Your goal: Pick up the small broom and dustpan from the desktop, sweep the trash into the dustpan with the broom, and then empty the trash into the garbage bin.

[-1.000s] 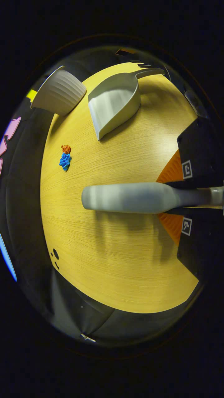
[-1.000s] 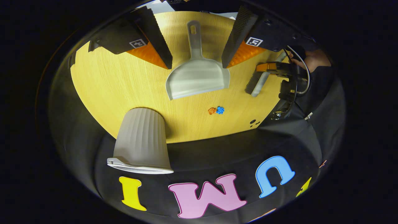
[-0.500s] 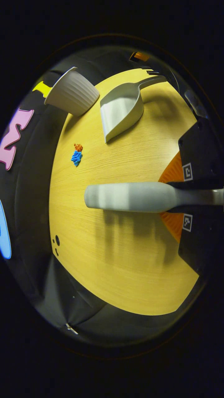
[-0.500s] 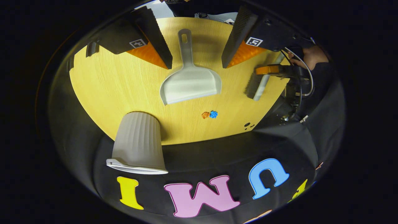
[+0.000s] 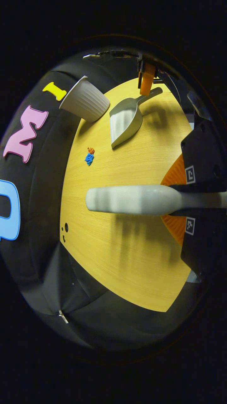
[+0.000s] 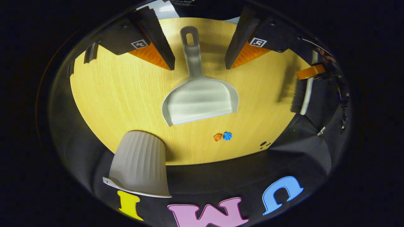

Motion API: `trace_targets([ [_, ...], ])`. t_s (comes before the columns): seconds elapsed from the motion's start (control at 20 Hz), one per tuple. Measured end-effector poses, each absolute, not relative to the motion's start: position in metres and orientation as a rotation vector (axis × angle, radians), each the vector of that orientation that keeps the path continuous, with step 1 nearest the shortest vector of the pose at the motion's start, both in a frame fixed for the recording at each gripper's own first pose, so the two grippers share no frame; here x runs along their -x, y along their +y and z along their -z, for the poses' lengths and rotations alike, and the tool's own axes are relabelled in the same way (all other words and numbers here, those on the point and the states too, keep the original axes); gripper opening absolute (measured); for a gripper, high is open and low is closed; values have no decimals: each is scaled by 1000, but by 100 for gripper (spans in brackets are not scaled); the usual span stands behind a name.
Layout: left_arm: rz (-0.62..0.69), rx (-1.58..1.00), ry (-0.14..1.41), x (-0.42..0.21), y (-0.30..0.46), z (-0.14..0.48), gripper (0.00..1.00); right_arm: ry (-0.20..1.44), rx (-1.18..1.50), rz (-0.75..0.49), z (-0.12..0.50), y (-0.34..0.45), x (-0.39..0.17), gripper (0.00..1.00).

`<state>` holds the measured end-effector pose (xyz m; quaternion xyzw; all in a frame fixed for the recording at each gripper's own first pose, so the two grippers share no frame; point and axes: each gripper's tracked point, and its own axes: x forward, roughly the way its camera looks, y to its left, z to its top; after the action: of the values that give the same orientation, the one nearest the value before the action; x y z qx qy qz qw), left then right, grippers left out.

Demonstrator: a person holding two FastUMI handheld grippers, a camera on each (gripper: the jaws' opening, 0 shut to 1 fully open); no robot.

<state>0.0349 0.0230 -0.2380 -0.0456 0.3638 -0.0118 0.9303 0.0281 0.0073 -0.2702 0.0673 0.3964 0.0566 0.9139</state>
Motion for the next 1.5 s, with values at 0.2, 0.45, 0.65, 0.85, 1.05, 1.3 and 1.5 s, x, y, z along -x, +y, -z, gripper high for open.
trace_targets([
  [0.2, -7, 45, 736, -24, 35, 238, 24, 877, -36, -90, 301, 5, -43, 100],
  [0.45, -4, 89, 749, -23, 26, 232, 20, 965, -1, -72, 331, 8, -48, 99],
  [0.65, -9, 127, 750, -33, 19, 227, 23, 1004, -7, -74, 341, 9, -57, 93],
  [0.85, -5, 120, 762, -44, 12, 228, 23, 1008, 4, -92, 340, 10, -65, 69],
  [1.05, -2, 122, 786, -56, 2, 235, 24, 1050, 15, -103, 342, 10, -66, 47],
  [1.3, 17, 98, 803, -82, -10, 236, 24, 1071, -16, -146, 340, 11, -67, 36],
  [1.5, 45, 58, 813, -120, -16, 232, 24, 1094, -14, -215, 339, 12, -65, 36],
])
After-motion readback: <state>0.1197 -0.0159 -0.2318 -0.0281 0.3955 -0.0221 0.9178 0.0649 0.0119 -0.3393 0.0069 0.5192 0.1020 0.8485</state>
